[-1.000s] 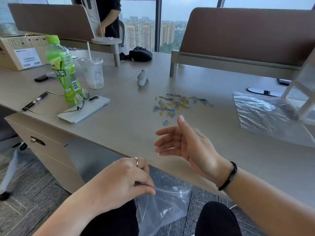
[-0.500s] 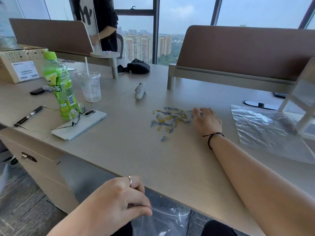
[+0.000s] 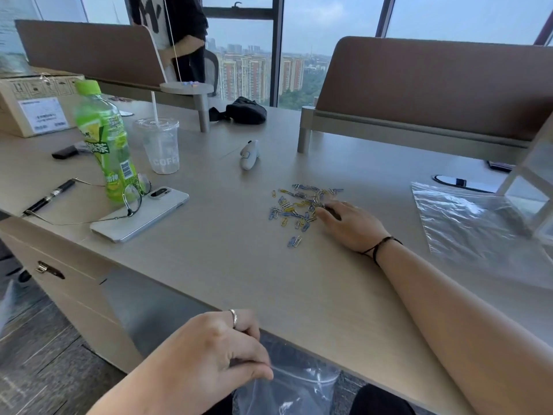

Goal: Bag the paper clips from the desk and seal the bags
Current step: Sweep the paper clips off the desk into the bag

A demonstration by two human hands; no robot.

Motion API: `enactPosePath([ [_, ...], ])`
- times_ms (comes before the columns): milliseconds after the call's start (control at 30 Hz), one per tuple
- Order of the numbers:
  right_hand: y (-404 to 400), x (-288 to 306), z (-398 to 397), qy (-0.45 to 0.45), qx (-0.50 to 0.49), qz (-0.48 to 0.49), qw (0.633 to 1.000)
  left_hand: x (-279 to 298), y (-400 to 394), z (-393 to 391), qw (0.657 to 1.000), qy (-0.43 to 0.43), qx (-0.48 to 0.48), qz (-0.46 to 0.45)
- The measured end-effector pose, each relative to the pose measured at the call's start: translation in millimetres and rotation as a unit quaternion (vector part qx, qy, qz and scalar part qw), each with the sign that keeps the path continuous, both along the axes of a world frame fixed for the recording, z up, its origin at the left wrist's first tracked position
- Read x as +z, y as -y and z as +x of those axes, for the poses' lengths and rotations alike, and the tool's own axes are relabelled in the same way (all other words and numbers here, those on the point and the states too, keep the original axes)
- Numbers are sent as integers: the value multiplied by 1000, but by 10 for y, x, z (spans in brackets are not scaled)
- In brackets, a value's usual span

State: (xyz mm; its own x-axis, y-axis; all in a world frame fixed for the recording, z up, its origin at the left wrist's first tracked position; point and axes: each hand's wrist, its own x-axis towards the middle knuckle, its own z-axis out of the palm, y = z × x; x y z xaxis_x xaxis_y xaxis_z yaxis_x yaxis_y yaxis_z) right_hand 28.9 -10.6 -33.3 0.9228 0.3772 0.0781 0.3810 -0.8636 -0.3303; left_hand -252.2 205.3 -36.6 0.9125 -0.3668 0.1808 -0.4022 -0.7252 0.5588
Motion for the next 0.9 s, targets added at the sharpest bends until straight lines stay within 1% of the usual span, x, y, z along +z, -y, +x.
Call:
enactPosePath([
  [300,62,42,-788,15,123,-2,992,-5,23,-27,1000,13,11,9],
  [467,116,82,-1243,17,186,24,982,-2,32,-27,1000,11,10,11],
  [567,116,112,-1410,-11,205,82,975,-7,42,-26,1000,7,13,4],
  [667,58,144,-1330,-66,151,176,971,-17,58,-33,1000,10,21,2],
  [733,-26,127,-1203,-107,129,225,960,-17,71,-38,1000,10,24,1],
  [800,-136,83,-1132,-151,135,247,948,-11,86,-40,1000,6,28,-1],
  [900,-288,61,-1173,-169,178,226,943,-9,92,-39,999,6,32,-7],
])
